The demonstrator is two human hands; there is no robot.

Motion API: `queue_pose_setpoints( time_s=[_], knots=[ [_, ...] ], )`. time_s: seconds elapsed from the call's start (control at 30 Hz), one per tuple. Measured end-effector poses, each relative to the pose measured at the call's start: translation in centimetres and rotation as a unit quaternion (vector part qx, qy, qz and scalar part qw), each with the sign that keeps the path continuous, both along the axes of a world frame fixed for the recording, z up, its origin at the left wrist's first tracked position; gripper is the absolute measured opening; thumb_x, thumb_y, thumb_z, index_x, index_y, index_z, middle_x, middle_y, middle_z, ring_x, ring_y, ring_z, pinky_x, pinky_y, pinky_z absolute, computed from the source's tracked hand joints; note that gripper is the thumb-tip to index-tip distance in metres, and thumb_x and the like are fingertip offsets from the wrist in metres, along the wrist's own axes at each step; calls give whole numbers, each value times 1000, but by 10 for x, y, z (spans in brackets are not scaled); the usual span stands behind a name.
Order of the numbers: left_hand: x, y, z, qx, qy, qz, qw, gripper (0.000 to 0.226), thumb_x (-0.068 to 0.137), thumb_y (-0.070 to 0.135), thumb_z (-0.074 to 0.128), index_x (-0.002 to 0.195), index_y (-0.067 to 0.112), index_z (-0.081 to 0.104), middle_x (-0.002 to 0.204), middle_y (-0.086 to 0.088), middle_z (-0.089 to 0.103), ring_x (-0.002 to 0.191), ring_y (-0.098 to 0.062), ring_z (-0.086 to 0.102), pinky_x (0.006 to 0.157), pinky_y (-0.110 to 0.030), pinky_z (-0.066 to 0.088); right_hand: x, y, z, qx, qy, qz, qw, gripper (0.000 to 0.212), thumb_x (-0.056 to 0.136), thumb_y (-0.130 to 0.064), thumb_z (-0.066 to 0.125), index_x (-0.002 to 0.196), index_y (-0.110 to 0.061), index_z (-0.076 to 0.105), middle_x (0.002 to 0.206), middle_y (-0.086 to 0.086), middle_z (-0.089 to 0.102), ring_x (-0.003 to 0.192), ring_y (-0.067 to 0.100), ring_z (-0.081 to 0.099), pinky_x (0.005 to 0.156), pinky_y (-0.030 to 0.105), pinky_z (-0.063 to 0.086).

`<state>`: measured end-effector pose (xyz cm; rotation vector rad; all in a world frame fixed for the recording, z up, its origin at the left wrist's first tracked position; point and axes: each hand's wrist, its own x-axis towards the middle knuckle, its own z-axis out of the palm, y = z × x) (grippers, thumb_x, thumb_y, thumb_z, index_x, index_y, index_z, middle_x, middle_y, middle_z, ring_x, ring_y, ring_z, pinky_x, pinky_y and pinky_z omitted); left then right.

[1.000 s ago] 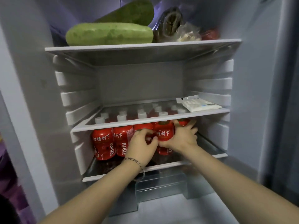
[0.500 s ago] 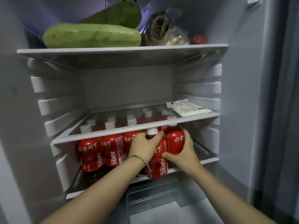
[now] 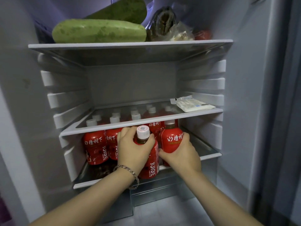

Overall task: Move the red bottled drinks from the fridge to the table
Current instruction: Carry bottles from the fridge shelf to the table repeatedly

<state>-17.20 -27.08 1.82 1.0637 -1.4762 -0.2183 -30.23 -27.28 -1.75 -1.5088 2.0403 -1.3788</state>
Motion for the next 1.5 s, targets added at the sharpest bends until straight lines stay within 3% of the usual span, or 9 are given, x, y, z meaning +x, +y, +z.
queue_pose_setpoints(
  time_s=[0.1,0.4,0.6,0.83,0.93,1.03,1.17,1.3,1.5],
  knots=[
    [7,5,6,-2,-48,0,999,14,75,19,71,78,23,58,82,11,53,79,-3,50,66,-10,35,8,6,-6,-15,-1,-28,1000,93,61,-59,75,134,-25,30,119,-1,57,102,24,62,84,39,53],
    [22,14,33,14,-316,111,942,13,82,31,55,82,18,52,61,9,46,59,-10,43,48,-17,27,7,15,4,36,-7,-14,999,85,62,-55,73,129,-21,34,112,2,59,98,25,62,80,34,51],
    [18,17,43,34,-371,150,916,19,85,32,50,75,17,44,58,7,41,62,-15,44,53,-24,30,-22,19,21,150,-297,168,928,58,69,-39,75,114,-7,58,96,12,68,82,25,68,63,30,54],
    [31,27,41,-14,-432,111,895,26,96,33,38,109,16,52,106,1,49,88,-17,57,67,-23,37,-16,33,1,101,-134,199,966,56,44,-46,79,91,-38,49,98,-6,63,91,15,63,89,41,52],
    [45,28,45,-6,-432,105,896,26,96,29,37,118,18,47,116,0,53,95,-19,57,70,-26,39,-5,40,-4,34,-95,199,975,65,51,-34,85,102,-42,45,103,-12,60,94,11,61,91,39,52],
    [54,27,47,-4,-453,115,884,24,95,30,38,110,20,53,112,2,60,96,-19,59,71,-27,40,5,45,4,-22,-51,221,974,82,52,-36,83,120,-47,38,105,-17,58,94,7,60,87,35,54],
    [67,37,49,-10,-431,103,896,28,93,45,42,110,25,53,97,4,67,87,-17,62,68,-26,43,11,46,22,-50,34,283,957,80,45,-46,79,107,-64,31,101,-27,54,95,3,59,84,30,54],
    [76,60,62,78,-393,-10,916,59,57,76,45,105,43,38,73,12,61,70,-5,58,65,-23,46,15,42,30,-57,81,330,939,90,40,-50,74,119,-61,33,108,-24,56,97,3,61,85,31,56],
    [89,69,53,107,-349,-37,930,50,57,76,44,87,36,50,82,16,65,78,0,60,72,-24,50,30,43,27,-56,120,420,898,86,51,-35,83,105,-74,28,106,-33,54,97,-6,60,81,15,54]
  ],
)
